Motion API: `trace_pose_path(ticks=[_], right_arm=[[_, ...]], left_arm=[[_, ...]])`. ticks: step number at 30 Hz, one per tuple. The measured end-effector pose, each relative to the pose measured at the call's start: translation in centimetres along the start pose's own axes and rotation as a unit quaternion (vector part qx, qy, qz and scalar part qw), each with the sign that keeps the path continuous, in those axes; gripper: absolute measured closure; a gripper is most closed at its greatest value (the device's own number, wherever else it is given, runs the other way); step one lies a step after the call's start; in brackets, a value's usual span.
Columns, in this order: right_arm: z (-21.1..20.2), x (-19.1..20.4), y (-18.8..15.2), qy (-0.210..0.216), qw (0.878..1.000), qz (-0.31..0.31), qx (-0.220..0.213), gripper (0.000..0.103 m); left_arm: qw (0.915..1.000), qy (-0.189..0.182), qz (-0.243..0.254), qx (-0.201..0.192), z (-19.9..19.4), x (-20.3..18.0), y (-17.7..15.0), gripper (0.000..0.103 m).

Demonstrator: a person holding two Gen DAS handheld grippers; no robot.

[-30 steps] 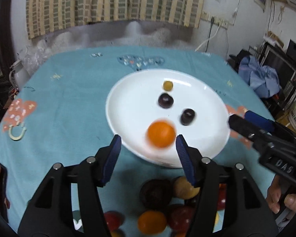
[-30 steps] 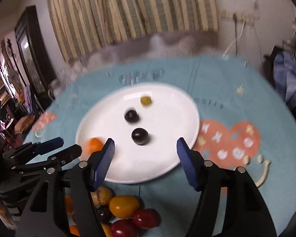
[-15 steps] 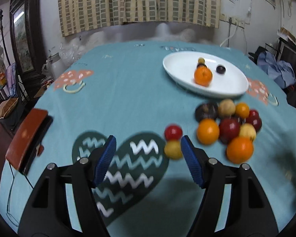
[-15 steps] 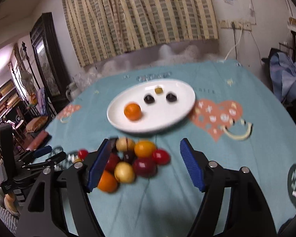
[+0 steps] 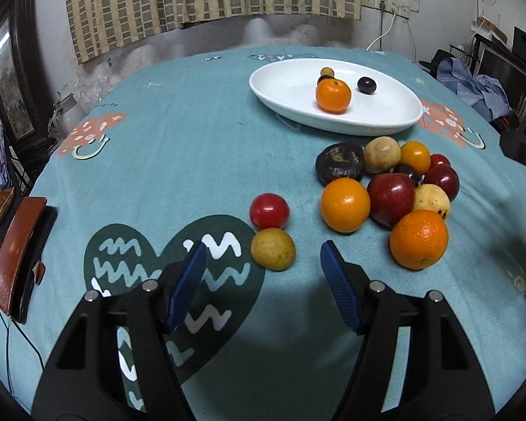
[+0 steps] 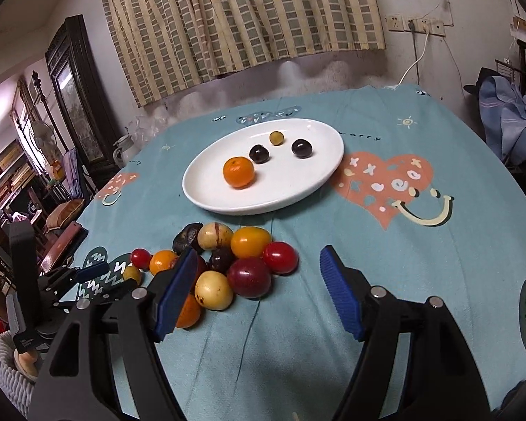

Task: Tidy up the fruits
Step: 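Grasp the yellow fruit with the left gripper while the right gripper grasps a red plum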

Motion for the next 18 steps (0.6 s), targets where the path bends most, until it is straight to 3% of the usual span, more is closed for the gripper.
trace_pose_path(ticks=[3,7,11,18], right_arm=[[0.0,-0.1,0.0,-0.001,1.0,0.0,0.001,0.03],[0.2,-0.3,-0.1,-0.009,1.0,-0.001,0.005,0.03],[0.3,-0.7,-0.1,-0.013,1.0,0.001,0.008,0.03],[1.0,-0.3,-0.8,-0.02,0.999,-0.018,0.025,0.03]], left_arm=[[0.9999,-0.012,-0.002,0.005,0.5,-0.3,0.1,0.041],[0.9991,-0.032,-0.007,0.026,1.7,-0.7,-0.1,0.068],[0.9987,-0.041,-0.016,0.026,2.1,-0.5,0.1,0.074],[0.9992,-0.032,-0.016,0.016,1.2,-0.3,0.1,0.074]])
Point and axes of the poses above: each gripper's, at about its wrist camera, not at the fingertips, and z roughly the way its jaws point, x to its left, y to its top, the point moved 10 cm from there along z, roughly the way its jaws point, and after that the axes turned 5 degrees about z, right-handed, at the moved point
